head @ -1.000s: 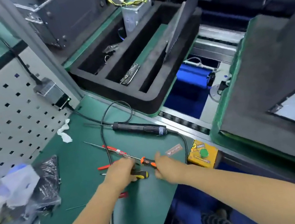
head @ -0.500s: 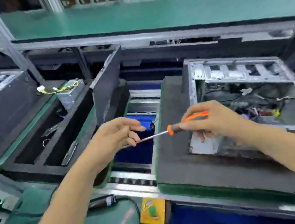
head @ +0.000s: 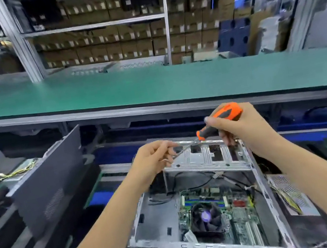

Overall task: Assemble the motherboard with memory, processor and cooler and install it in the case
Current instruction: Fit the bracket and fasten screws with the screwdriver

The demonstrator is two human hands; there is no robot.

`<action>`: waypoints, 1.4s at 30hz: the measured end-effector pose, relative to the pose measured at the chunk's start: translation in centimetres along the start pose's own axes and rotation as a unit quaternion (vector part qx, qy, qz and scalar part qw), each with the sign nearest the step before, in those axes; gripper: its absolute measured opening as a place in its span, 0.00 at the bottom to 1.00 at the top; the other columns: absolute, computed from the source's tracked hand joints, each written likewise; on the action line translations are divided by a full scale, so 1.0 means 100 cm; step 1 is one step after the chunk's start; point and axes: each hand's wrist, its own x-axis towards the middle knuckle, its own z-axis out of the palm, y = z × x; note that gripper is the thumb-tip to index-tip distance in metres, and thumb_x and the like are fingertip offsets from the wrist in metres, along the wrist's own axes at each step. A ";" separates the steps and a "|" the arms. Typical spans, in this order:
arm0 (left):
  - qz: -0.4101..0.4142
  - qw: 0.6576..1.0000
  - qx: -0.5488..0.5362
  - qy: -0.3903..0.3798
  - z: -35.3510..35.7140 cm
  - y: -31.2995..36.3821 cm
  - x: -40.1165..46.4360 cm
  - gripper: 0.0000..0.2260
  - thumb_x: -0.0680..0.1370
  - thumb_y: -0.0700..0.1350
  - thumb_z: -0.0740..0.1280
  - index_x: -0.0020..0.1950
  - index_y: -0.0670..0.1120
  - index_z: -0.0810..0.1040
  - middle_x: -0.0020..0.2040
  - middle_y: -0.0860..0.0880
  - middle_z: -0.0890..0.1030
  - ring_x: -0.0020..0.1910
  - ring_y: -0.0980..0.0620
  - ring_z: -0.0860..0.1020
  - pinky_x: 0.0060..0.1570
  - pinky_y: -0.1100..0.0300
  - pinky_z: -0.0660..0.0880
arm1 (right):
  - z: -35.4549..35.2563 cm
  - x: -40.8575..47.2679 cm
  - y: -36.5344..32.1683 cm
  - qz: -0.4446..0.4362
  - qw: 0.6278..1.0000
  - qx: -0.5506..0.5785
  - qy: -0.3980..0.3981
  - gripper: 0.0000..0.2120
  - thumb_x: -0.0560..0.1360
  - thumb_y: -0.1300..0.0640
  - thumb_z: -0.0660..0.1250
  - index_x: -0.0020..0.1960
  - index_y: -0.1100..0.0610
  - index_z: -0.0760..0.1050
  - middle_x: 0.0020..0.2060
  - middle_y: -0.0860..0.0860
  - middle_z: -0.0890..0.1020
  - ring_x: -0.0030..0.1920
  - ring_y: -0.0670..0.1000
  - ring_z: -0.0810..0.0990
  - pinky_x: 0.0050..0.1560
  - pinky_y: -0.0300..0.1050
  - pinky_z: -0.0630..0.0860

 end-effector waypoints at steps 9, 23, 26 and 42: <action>-0.026 0.985 -0.158 0.070 0.021 -0.021 0.038 0.06 0.80 0.37 0.61 0.55 0.37 0.75 0.40 0.47 0.84 0.34 0.56 0.80 0.38 0.66 0.78 | -0.006 0.059 -0.026 -0.048 0.994 -0.089 0.037 0.18 0.75 0.53 0.69 0.32 0.63 0.70 0.23 0.52 0.80 0.19 0.48 0.68 0.22 0.38 0.67; -0.243 0.909 -0.234 0.247 -0.002 -0.123 0.018 0.06 0.79 0.28 0.60 0.47 0.31 0.76 0.35 0.40 0.78 0.35 0.46 0.76 0.29 0.63 0.79 | 0.023 0.117 -0.034 -0.066 0.972 -0.218 0.059 0.16 0.72 0.57 0.70 0.28 0.56 0.69 0.22 0.51 0.72 0.21 0.42 0.67 0.24 0.28 0.64; -0.277 0.879 -0.279 0.270 0.003 -0.138 0.024 0.07 0.78 0.28 0.60 0.43 0.33 0.75 0.33 0.40 0.78 0.36 0.46 0.75 0.25 0.63 0.78 | 0.020 0.119 -0.035 -0.069 0.967 -0.239 0.055 0.16 0.72 0.55 0.69 0.29 0.57 0.69 0.24 0.53 0.73 0.21 0.43 0.66 0.24 0.29 0.64; -0.266 0.767 -0.505 0.292 0.008 -0.165 0.069 0.08 0.81 0.31 0.58 0.46 0.38 0.74 0.45 0.41 0.77 0.42 0.47 0.75 0.22 0.60 0.78 | 0.010 0.120 -0.033 -0.071 0.964 -0.249 0.060 0.17 0.73 0.56 0.69 0.29 0.57 0.70 0.16 0.45 0.71 0.20 0.42 0.68 0.23 0.27 0.64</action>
